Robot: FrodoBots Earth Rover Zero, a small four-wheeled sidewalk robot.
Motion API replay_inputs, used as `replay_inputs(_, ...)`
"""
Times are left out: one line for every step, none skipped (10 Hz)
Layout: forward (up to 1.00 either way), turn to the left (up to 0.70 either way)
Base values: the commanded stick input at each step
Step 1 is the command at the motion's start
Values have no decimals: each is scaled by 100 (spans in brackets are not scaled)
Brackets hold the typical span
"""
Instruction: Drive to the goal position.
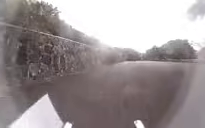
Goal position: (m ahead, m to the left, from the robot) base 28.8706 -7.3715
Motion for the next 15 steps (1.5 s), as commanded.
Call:
replay_inputs(100, -17)
replay_inputs(100, -6)
replay_inputs(100, -31)
replay_inputs(100, -31)
replay_inputs(100, -31)
replay_inputs(100, -17)
replay_inputs(100, -9)
replay_inputs(100, 0)
replay_inputs(100, -30)
replay_inputs(100, -30)
replay_inputs(100, -30)
replay_inputs(100, -30)
replay_inputs(100, -30)
replay_inputs(100, -30)
replay_inputs(100, -30)
